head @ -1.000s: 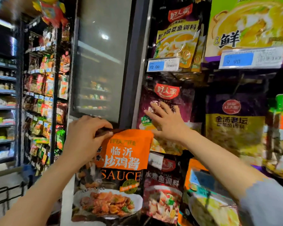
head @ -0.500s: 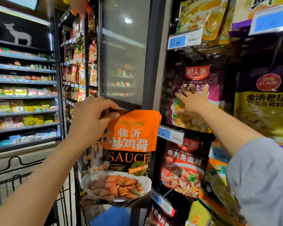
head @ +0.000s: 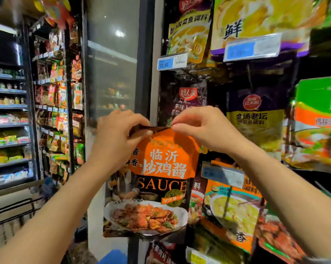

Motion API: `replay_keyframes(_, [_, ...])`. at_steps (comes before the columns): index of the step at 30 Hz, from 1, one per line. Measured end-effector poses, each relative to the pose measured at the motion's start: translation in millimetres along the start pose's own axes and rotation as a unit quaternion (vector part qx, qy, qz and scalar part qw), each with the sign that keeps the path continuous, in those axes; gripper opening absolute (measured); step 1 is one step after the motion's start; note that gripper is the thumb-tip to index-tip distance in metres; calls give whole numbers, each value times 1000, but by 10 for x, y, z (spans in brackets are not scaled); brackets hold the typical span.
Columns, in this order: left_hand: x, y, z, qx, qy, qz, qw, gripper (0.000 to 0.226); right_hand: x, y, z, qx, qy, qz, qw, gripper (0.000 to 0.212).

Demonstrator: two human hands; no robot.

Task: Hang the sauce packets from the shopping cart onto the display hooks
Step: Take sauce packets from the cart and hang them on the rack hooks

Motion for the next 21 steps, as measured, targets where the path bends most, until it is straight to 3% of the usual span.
replay_keyframes(5, [-556, 223, -75, 13, 55, 51, 997, 31, 5, -464, 450, -32, 34, 96, 994, 8])
replay_keyframes(10, [-1217, 507, -130, 9, 97, 118, 988, 29, 21, -1021, 1008, -71, 85, 197, 974, 10])
replay_keyframes(15, [-1813, 813, -195, 25, 96, 250, 963, 30, 132, -1577, 1544, -133, 106, 266, 949, 22])
replay_keyframes(21, [-2530, 1088, -201, 46, 86, 372, 923, 22, 245, -2129, 2084, -175, 132, 343, 914, 20])
Point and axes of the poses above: each hand's wrist, its own z-axis away from the middle knuckle, its own y-axis out of the palm, x = y × z, the point moved 6 cm from there along -z, towards the middle knuckle, and after that the axes turned 1 degree about z, right-handed, at the moved point
